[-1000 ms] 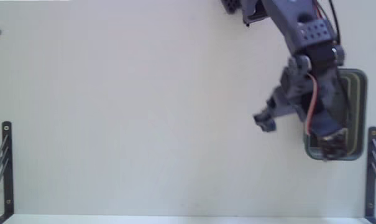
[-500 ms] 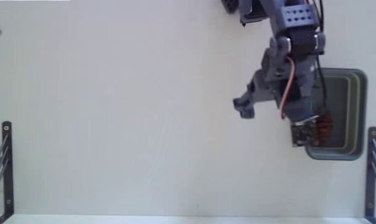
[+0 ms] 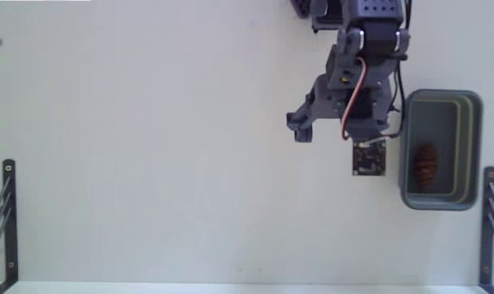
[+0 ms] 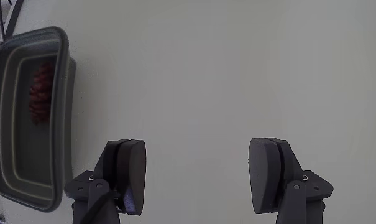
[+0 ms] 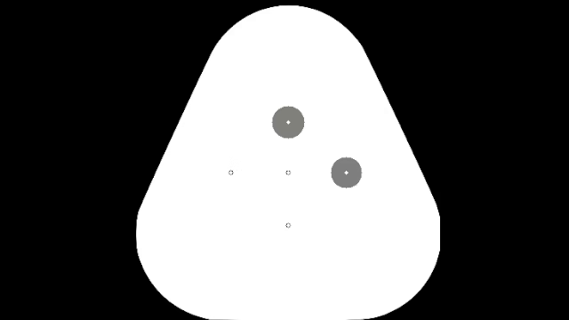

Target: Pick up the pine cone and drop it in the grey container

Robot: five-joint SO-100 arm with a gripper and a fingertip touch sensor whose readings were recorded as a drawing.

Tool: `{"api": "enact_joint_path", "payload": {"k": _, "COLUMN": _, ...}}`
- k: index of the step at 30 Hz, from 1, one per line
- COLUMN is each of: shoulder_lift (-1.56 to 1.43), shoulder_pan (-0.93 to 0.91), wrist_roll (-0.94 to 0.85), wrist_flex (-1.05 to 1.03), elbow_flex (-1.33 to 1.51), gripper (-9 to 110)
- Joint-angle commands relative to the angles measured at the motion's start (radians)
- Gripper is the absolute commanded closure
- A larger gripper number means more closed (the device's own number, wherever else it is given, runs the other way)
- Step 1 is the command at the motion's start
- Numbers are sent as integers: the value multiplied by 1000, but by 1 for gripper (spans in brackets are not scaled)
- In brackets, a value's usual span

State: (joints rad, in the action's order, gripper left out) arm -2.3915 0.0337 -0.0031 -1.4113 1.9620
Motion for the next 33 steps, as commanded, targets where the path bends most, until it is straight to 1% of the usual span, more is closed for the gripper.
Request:
{"api": "enact_joint_path", "payload": {"k": 1, "shoulder_lift": -71, "shoulder_pan": -20, "wrist_roll": 3, "wrist_flex": -19, "elbow_flex": 20, "gripper": -9}}
{"api": "enact_joint_path", "payload": {"k": 33, "shoulder_lift": -89, "shoulder_pan": -34, "wrist_roll": 3, "wrist_flex": -19, "elbow_flex": 37, "gripper": -9}}
